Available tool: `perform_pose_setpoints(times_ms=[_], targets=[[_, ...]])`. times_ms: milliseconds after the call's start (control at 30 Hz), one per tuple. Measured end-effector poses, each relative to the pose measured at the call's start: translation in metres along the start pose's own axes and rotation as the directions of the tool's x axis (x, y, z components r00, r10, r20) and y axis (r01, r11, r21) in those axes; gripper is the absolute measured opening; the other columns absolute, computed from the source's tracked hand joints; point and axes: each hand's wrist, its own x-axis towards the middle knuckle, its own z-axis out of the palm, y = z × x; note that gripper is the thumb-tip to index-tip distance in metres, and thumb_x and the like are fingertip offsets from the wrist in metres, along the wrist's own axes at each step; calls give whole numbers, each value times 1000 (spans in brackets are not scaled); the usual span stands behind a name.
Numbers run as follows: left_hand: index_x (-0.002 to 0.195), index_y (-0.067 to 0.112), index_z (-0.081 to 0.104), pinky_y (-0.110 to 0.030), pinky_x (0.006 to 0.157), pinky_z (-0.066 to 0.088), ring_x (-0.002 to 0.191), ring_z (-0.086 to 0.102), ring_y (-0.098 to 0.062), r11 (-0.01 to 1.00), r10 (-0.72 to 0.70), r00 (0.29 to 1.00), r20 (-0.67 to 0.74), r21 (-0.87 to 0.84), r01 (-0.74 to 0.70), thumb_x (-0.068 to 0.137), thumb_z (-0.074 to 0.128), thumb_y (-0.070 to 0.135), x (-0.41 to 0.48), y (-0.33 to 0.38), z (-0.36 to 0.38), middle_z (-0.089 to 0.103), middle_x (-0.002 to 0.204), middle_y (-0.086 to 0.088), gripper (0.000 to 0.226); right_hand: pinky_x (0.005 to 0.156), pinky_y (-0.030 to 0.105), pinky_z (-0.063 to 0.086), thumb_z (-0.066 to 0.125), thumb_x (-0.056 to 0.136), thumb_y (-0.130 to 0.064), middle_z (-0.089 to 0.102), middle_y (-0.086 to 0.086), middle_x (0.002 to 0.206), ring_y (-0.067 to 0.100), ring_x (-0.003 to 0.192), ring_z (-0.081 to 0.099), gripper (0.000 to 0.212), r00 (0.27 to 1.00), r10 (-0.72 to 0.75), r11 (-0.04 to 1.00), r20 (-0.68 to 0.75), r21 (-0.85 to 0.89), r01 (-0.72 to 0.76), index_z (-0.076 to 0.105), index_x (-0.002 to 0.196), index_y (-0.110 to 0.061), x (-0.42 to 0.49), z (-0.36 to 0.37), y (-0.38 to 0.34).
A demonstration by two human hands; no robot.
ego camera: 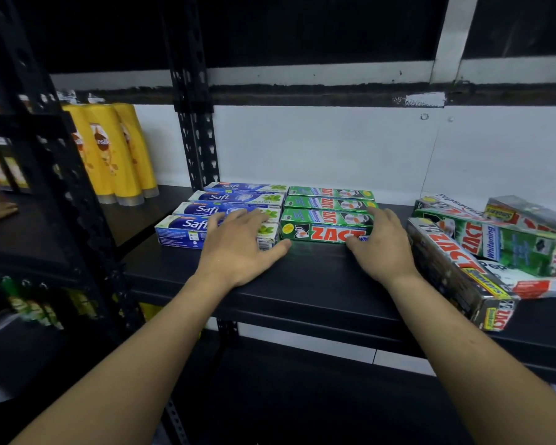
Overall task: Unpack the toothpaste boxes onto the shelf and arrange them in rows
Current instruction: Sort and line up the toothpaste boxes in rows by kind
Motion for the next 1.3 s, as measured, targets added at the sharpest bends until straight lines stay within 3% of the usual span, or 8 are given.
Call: perform_pose_setpoints(times_ms=[267,400,933,1033,1167,1300], targets=[[147,34,42,-49,122,5,150,20,-18,999,-42,997,67,19,41,79,17,89,1,-2,1,30,160,4,91,117,47,27,65,90,-35,22,21,157,42,141,27,62,992,-123,961,22,-247,124,42,147,-28,1,5,1],[147,33,42,-51,121,7,150,21,-21,999,-45,996,73,25,43,79,18,88,2,-3,2,31,160,3,91,118,46,24,60,94,-33,28,25,154,43,140,30,53,981,-181,927,63,-322,192,47,145,-27,3,8,1],[140,29,51,-65,114,-4,142,31,-28,987,-136,990,40,95,132,69,11,94,6,-2,7,48,148,6,104,116,48,27,55,95,-36,39,20,148,42,133,38,50,984,-163,916,72,-359,177,48,144,-27,6,10,3],[142,29,48,-64,115,-6,142,32,-29,992,-101,995,22,80,99,72,14,92,5,-3,5,45,150,5,100,118,46,24,55,96,-37,33,20,153,41,139,31,51,987,-146,924,73,-347,162,46,145,-28,4,9,1],[143,33,46,-59,118,-2,144,29,-22,1000,25,1000,14,-5,-25,83,27,82,5,-3,3,39,155,6,79,119,44,21,57,96,-36,28,20,156,41,141,27,52,990,-126,937,65,-318,141,45,146,-29,0,6,-4],[142,37,47,-56,119,4,142,32,-17,994,100,995,27,-39,-99,88,31,75,5,-4,5,40,154,11,68,116,45,28,59,94,-37,31,15,155,42,137,34,58,994,-77,959,79,-267,96,41,148,-24,0,5,-2]])
